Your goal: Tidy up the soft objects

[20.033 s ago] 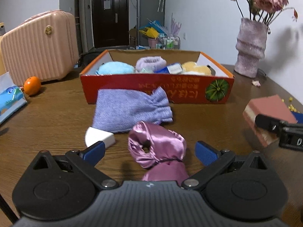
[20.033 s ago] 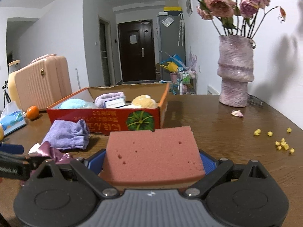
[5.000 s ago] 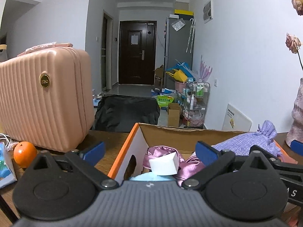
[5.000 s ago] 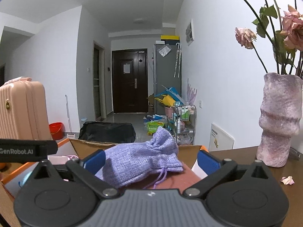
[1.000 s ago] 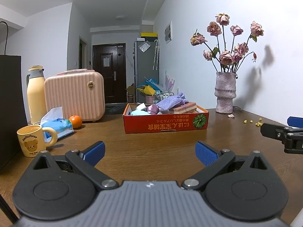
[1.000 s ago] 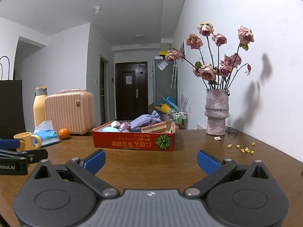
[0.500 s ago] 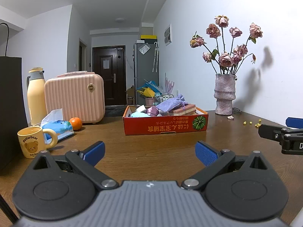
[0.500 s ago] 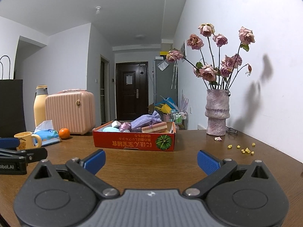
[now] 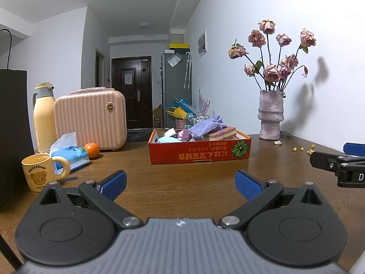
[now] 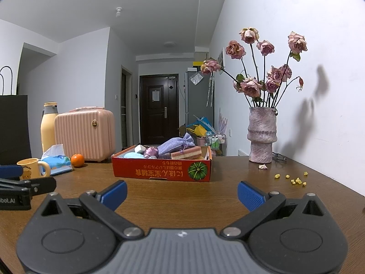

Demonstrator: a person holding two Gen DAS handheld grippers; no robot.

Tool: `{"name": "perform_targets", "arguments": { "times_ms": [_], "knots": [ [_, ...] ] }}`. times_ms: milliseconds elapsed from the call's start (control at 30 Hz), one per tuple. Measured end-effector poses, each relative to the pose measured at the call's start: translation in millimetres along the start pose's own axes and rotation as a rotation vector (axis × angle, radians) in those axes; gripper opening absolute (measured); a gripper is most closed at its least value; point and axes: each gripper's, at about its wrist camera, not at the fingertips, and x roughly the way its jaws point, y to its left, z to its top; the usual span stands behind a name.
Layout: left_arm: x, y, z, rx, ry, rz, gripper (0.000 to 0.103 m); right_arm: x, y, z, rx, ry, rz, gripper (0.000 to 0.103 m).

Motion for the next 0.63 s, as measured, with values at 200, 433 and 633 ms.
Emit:
{"name": "perform_targets", "arguments": {
  "times_ms": [200,433,633],
  "knots": [
    [0.0,0.2,-0.1,-0.001,0.001,-0.001,0.103,0.0,0.0,0.0,0.0,0.0,0.0,0.103],
    [-0.8,0.2,-0.4,0.003,-0.006,-0.003,0.103,0.2,0.0,0.0,-0.001,0.0,0.0,0.103],
    [-1.7,0.8,-2.5,0.003,-0.009,-0.01,0.103,-0.3,1.3,-0.2,-0.002,0.003,0.001,0.103]
  ]
}}
